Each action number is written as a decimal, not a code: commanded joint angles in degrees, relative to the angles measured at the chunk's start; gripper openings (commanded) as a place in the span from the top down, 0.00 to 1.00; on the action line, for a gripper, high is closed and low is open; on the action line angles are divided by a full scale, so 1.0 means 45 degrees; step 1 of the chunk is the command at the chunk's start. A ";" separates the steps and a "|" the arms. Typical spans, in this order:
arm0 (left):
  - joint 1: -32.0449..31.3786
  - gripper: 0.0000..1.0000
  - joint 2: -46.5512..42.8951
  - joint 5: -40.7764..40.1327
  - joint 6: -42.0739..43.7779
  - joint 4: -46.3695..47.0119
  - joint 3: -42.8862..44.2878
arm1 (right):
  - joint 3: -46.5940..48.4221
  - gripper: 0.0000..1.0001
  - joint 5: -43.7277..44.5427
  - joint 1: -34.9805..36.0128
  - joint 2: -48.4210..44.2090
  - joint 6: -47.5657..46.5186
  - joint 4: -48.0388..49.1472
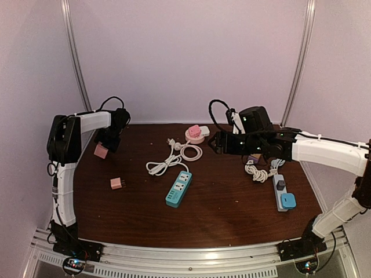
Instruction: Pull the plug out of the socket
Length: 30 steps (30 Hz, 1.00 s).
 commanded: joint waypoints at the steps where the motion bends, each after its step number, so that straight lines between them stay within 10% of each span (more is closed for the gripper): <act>1: 0.0055 0.28 0.0085 0.0308 0.0137 0.0144 0.0420 | 0.0162 0.21 0.0233 -0.0055 -0.0086 -0.0072 -0.0183; 30: -0.0307 0.16 -0.1675 0.4284 -0.0546 0.0829 -0.0561 | -0.0199 0.21 0.0286 -0.0066 0.0058 0.0083 -0.0301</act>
